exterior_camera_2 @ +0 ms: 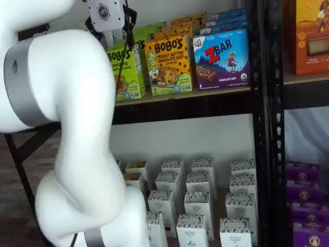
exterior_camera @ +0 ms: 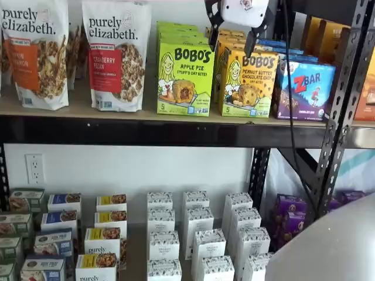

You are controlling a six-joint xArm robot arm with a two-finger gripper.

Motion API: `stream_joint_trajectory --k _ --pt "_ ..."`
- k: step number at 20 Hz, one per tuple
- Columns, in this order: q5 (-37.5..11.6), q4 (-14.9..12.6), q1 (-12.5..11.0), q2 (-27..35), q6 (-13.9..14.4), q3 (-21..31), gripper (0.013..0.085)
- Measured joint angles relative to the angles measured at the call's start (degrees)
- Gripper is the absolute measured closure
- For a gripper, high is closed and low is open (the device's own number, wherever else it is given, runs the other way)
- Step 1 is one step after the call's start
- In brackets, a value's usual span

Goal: Pick the green box on the top shelf, the fourth from the left

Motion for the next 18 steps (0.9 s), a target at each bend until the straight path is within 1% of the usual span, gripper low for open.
stream_joint_trajectory --k 4,9,14,18 --pt "-1.76 0.49 -0.51 0.94 -0.53 -0.22 0.013" --pt "-2.89 -0.39 0.4 3.34 0.31 -1.58 0.013" --pt "-5.82 -0.04 0.87 4.66 0.62 -2.09 0.013" --pt "-6.42 -0.02 1.24 6.3 0.94 -3.6 0.013"
